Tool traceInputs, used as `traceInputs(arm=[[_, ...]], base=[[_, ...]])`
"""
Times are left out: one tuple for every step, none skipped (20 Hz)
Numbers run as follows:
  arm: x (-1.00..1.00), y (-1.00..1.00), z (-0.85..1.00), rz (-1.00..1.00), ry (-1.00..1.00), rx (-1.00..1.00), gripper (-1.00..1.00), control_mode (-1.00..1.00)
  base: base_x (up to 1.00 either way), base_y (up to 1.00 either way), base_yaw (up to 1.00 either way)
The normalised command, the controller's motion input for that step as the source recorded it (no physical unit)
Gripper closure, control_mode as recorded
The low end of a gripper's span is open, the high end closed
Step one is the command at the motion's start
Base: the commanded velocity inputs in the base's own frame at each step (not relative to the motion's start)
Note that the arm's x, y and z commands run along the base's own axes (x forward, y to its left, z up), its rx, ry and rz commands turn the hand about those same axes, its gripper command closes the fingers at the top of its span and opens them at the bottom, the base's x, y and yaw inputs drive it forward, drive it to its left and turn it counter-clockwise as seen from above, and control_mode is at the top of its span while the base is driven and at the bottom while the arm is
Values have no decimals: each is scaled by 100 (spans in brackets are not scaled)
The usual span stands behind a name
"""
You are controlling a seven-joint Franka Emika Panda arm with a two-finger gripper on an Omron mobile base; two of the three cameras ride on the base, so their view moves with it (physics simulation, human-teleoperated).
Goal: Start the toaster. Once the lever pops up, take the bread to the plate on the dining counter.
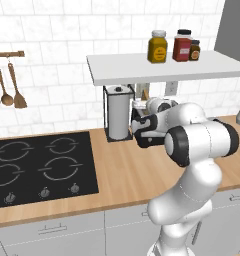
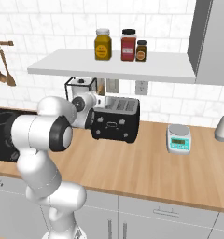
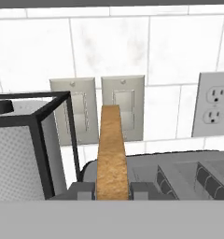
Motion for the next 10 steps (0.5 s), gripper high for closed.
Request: traceInputs(arm=[[-14,0,78,0,-17,0,100,-100],[-13,0,74,0,-15,0,100,-100],[-3,0,77,0,-7,0,100,-100],[-7,0,69,0,-7,0,100,-100],[-8,0,59,0,-3,0,100,-100],[-3,0,22,0,0,0,100,-100],[0,0,0,0,0,0,100,-100],[0,0,0,0,0,0,100,-100],[0,0,0,0,0,0,100,-100],[0,0,0,0,0,0,100,-100]], base=[[0,0,0],[0,0,0],[0,0,0],[0,0,0],[0,0,0],[0,0,0],[0,0,0],[0,0,0],[0,0,0],[0,0,0]])
